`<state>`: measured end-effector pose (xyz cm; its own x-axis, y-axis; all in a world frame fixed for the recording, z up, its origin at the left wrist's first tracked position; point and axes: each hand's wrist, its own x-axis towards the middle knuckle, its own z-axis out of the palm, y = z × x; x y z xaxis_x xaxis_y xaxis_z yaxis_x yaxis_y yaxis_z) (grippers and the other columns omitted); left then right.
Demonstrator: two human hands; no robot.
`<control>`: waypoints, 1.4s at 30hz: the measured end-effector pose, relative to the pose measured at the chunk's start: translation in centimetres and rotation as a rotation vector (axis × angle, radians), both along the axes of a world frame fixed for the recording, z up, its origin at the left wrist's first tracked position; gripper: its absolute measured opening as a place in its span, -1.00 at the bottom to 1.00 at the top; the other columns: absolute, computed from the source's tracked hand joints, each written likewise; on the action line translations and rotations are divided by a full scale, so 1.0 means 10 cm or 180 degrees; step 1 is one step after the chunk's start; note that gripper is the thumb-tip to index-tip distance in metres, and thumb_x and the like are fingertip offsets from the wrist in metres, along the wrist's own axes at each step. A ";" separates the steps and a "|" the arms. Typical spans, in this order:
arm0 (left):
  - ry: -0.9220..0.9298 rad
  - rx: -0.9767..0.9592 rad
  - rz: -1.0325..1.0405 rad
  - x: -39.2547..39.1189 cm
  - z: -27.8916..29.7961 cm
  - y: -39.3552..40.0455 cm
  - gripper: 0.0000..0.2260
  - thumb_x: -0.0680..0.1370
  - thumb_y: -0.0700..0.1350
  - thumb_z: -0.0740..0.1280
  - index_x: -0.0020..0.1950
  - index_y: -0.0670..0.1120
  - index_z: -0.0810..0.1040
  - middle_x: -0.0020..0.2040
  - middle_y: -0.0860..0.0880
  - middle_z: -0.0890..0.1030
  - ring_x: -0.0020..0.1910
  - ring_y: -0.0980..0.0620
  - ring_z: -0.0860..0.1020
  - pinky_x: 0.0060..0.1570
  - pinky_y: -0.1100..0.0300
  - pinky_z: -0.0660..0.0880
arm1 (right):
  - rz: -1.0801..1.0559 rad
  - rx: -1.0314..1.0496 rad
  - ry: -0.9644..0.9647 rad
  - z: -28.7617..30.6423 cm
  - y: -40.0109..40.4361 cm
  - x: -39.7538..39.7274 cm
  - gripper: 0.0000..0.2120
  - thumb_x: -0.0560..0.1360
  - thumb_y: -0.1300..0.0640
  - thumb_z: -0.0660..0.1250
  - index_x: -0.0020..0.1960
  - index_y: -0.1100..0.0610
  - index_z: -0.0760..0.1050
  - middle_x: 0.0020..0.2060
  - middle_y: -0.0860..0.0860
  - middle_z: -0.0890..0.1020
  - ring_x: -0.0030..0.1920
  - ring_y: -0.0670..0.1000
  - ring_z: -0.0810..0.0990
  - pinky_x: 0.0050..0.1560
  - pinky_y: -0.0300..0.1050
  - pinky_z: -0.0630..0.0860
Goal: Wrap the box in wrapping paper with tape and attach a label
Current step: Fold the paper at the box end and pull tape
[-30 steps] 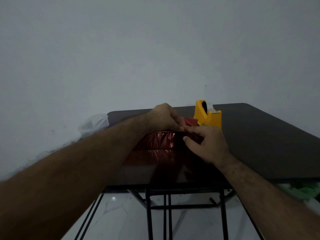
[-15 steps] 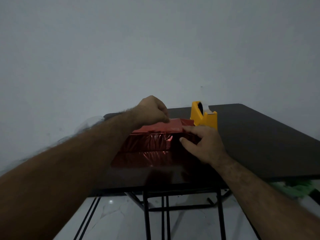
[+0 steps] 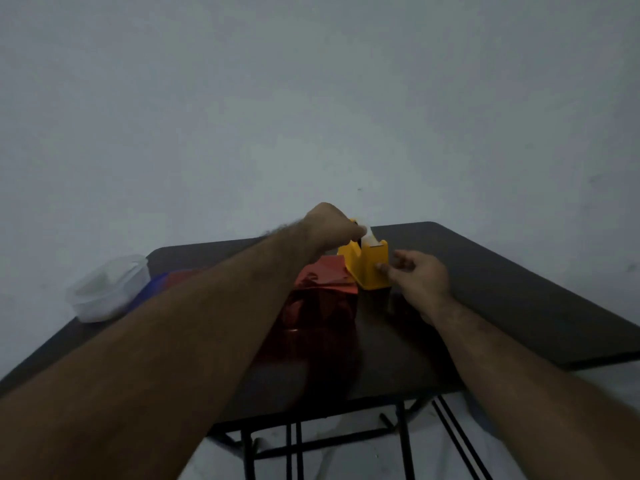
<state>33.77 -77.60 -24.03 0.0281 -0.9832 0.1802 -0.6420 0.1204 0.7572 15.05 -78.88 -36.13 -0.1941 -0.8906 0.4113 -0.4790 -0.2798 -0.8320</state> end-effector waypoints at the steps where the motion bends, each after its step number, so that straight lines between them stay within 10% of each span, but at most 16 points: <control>1: -0.0140 0.0111 0.0032 -0.08 0.00 -0.09 -0.72 0.55 -0.03 0.51 -0.02 -0.26 0.69 -0.17 -0.13 0.63 -0.38 0.03 0.48 -0.49 0.25 0.34 | 0.0146 0.0016 0.0013 0.00 -0.02 0.01 -0.50 0.45 -0.09 0.61 0.33 0.03 0.66 0.04 -0.07 0.74 0.00 -0.04 0.70 0.16 0.06 0.67; 5: -0.0540 0.0788 -0.0080 -0.33 -0.01 -0.29 -0.63 0.67 -0.03 0.36 0.32 -0.30 0.61 0.19 -0.19 0.68 -0.18 0.03 0.61 -0.28 0.19 0.55 | 0.0310 -0.0007 0.0107 -0.02 -0.08 -0.02 -0.60 0.50 -0.06 0.57 0.32 -0.03 0.67 0.04 -0.13 0.72 0.02 -0.06 0.70 0.16 0.09 0.66; 9: -0.0469 0.1095 -0.0061 -0.41 0.02 -0.28 -0.60 0.71 -0.15 0.26 0.49 -0.33 0.43 0.35 -0.18 0.61 -0.75 0.14 0.26 -0.72 0.38 0.20 | 0.0260 0.0052 0.0154 -0.02 -0.13 -0.02 -0.58 0.53 -0.05 0.54 0.36 0.00 0.64 0.18 -0.06 0.72 0.14 -0.03 0.67 0.25 0.10 0.63; 13: -0.0141 0.1441 0.0179 -0.39 0.05 -0.35 -0.88 0.66 -0.15 0.31 0.05 -0.20 0.54 -0.31 -0.04 0.43 -0.70 0.10 0.25 -0.58 0.36 0.28 | 0.0248 0.0115 0.0175 0.00 -0.14 0.00 -0.56 0.54 -0.05 0.53 0.38 0.01 0.62 0.22 -0.04 0.70 0.17 -0.02 0.66 0.27 0.10 0.62; 17: -0.0076 0.1693 0.0230 -0.38 0.06 -0.36 -0.70 0.63 -0.13 0.31 -0.28 -0.09 0.36 -0.39 0.01 0.30 -0.45 0.07 0.12 -0.35 0.17 0.17 | 0.0210 0.0104 0.0180 -0.02 -0.12 -0.01 -0.55 0.52 -0.08 0.54 0.37 0.02 0.63 0.18 -0.04 0.72 0.13 -0.02 0.68 0.25 0.11 0.63; 22: -0.0147 0.1571 0.0338 -0.45 0.11 -0.31 -0.70 0.64 -0.19 0.28 -0.28 -0.11 0.34 -0.40 0.01 0.26 -0.68 0.09 0.15 -0.46 0.23 0.21 | 0.0147 0.0124 0.0284 0.00 -0.11 0.00 -0.56 0.52 -0.09 0.54 0.35 0.03 0.64 0.22 -0.03 0.71 0.22 0.02 0.66 0.29 0.14 0.60; 34: 0.0290 0.1542 0.0476 -0.58 0.12 -0.15 -0.74 0.59 -0.15 0.30 -0.29 -0.05 0.36 -0.39 0.02 0.26 -0.40 0.03 0.15 -0.30 0.12 0.22 | 0.0000 0.0260 0.0516 0.05 -0.07 0.02 -0.56 0.55 -0.11 0.50 0.37 0.03 0.63 0.25 -0.01 0.70 0.28 0.05 0.64 0.32 0.07 0.56; 37: 0.0490 0.1536 0.0452 -0.61 0.09 -0.07 -0.93 0.61 -0.13 0.31 -0.04 -0.10 0.55 -0.30 0.03 0.42 -0.35 0.06 0.33 -0.25 0.12 0.37 | 0.0056 0.0291 0.0360 0.04 -0.08 0.01 -0.57 0.54 -0.08 0.52 0.36 0.04 0.64 0.26 0.00 0.70 0.28 0.06 0.64 0.35 0.10 0.56; 40: 0.0618 0.1427 0.0474 -0.59 -0.04 -0.13 -0.60 0.64 -0.17 0.29 0.49 -0.17 0.51 0.14 -0.01 0.68 0.25 0.06 0.54 0.33 0.00 0.45 | 0.0240 0.0271 -0.0141 0.00 -0.09 -0.04 -0.63 0.52 0.02 0.56 0.30 0.05 0.68 0.19 0.01 0.73 0.19 0.03 0.69 0.27 0.10 0.62; 42: 0.0588 0.1416 0.0400 -0.62 -0.11 -0.13 -0.75 0.65 -0.20 0.26 0.27 -0.19 0.62 0.05 -0.05 0.68 0.10 0.05 0.63 0.14 0.09 0.51 | 0.0334 0.0276 -0.0314 0.00 -0.08 -0.06 -0.68 0.54 0.09 0.55 0.28 0.06 0.70 0.15 0.00 0.74 0.16 0.01 0.69 0.22 0.02 0.63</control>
<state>27.58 -78.90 -25.11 0.1434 -0.9506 -0.2753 -0.4811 -0.3100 0.8200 14.48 -79.69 -36.10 -0.1337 -0.9395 0.3154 -0.3658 -0.2490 -0.8968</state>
